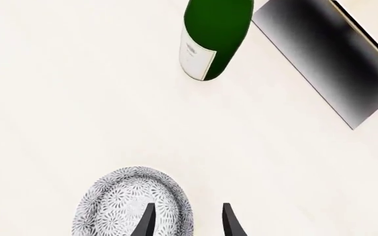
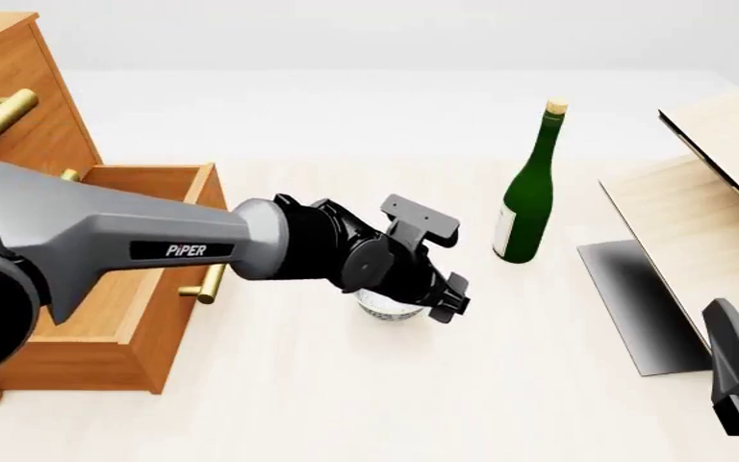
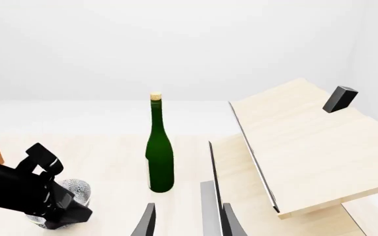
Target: Put the bowl in the bottom drawer of the cabinet.
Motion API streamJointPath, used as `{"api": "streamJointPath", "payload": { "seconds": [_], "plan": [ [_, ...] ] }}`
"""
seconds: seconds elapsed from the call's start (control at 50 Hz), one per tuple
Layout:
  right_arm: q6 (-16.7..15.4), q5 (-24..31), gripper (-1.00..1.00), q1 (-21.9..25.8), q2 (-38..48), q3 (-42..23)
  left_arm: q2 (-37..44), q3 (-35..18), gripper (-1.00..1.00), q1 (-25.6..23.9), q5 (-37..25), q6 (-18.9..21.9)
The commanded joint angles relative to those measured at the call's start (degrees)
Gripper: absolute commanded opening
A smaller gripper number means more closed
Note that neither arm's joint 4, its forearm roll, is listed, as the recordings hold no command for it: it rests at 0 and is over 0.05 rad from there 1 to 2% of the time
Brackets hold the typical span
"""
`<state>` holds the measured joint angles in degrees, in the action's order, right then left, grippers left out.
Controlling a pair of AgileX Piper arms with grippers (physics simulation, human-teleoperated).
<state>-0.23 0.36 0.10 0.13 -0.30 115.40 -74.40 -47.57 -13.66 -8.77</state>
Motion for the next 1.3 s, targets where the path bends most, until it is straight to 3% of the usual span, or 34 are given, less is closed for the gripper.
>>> {"api": "streamJointPath", "payload": {
  "seconds": [0.02, 1.3],
  "plan": [
    [0.0, -0.01, 1.0, 0.01, 0.0, 0.0, 0.75, 0.32, 1.0, 0.01, 0.56, -0.75],
    [0.0, 0.01, 1.0, 0.0, 0.0, 0.0, 4.18, 1.01, 1.0, -0.2, 3.59, -2.85]
  ]
}}
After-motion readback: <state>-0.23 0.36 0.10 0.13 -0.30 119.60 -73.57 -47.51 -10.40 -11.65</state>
